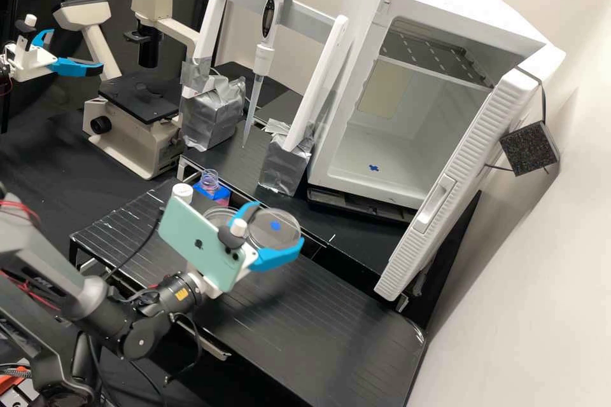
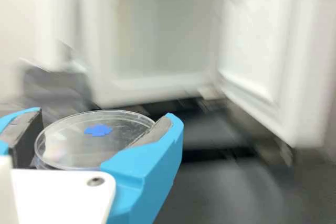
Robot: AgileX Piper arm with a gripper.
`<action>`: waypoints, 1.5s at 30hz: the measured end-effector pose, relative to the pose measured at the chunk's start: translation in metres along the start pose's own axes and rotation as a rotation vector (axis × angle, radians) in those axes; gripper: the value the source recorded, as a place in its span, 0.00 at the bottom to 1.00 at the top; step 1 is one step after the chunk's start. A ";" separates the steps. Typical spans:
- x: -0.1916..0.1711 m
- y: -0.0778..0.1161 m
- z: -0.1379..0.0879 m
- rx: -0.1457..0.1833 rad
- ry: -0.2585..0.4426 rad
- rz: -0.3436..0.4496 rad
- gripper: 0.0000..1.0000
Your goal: Close the lid
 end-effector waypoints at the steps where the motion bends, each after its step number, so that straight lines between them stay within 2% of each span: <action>1: -0.001 0.000 -0.006 -0.013 0.034 -0.003 0.00; 4: -0.001 -0.007 -0.018 -0.036 0.120 -0.051 0.00; 6: -0.001 -0.011 -0.022 -0.032 0.150 -0.085 0.00; 11: 0.004 -0.024 -0.023 -0.051 0.186 -0.172 0.00; 15: 0.007 -0.030 -0.018 -0.063 0.173 -0.218 0.00; 18: 0.008 -0.033 -0.016 -0.060 0.169 -0.240 0.00; 25: 0.004 -0.035 -0.010 -0.107 0.157 -0.307 0.00; 33: -0.003 -0.036 -0.007 -0.128 0.139 -0.366 0.00; 42: -0.005 -0.031 -0.002 -0.106 0.093 -0.353 0.00; 45: -0.006 -0.030 -0.002 -0.109 0.092 -0.351 0.00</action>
